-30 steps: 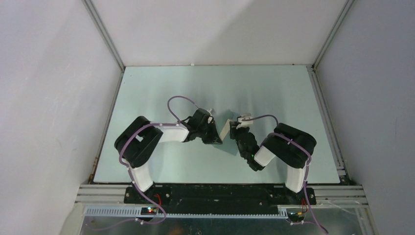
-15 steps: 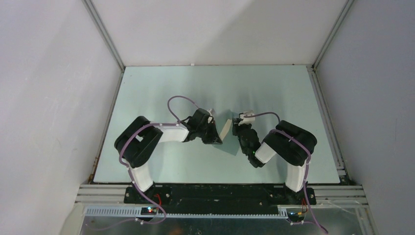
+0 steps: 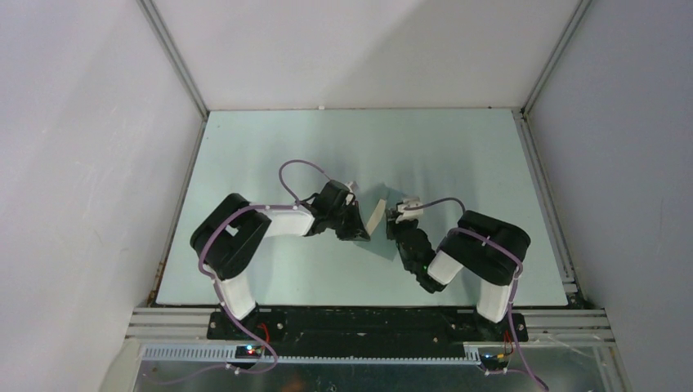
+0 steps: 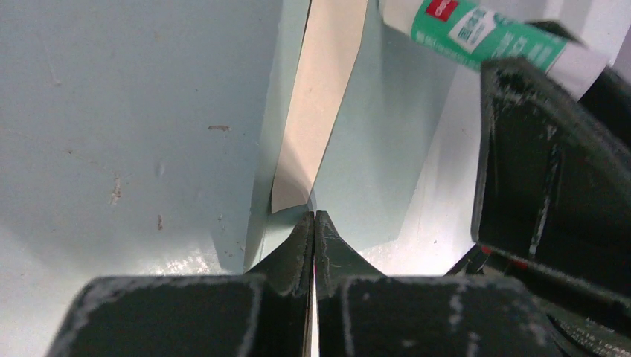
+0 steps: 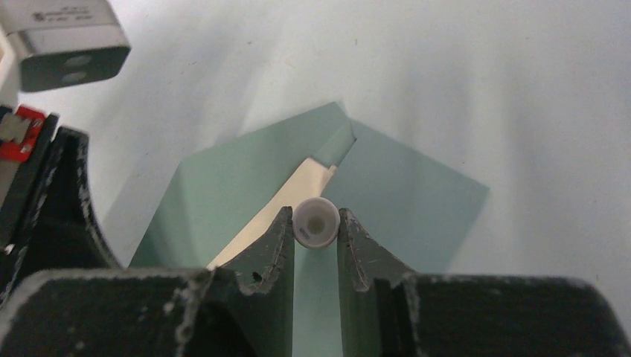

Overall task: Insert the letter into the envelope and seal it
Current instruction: Paint the envelope at the center of the board.

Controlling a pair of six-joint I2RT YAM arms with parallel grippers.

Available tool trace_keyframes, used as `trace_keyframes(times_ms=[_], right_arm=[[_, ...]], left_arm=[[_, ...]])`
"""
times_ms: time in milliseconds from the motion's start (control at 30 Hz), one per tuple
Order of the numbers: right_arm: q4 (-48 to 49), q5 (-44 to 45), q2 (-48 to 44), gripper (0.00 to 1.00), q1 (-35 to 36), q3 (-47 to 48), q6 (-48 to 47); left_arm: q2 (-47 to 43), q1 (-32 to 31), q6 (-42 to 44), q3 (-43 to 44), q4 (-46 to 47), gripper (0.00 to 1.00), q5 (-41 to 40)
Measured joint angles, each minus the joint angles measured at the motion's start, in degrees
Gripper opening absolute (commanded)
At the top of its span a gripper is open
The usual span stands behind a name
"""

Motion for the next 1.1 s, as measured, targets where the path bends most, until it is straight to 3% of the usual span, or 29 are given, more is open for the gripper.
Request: trace_keyframes(times_ms=[467,733,900,1100], right_arm=[[-5.40,0.63,-4.61,0.00,4.98,-4.76,2.84],[-16.26,3.58,-21.14,0.00,5.75,-6.14,1.64],[-36.72,2.91,-33.35,0.00,3.63,0.70,5.33],[-68.89,-7.89,-36.61,0.00,-8.66,16.63,17.70]], left_arm=[[-0.02,0.07,0.42,0.00,-0.09,0.02,0.09],[-0.02,0.13,0.42,0.00,-0.11,0.01,0.20],[-0.02,0.17,0.39,0.00,-0.11,0.02,0.28],[-0.02,0.17,0.39,0.00,-0.17,0.02,0.31]])
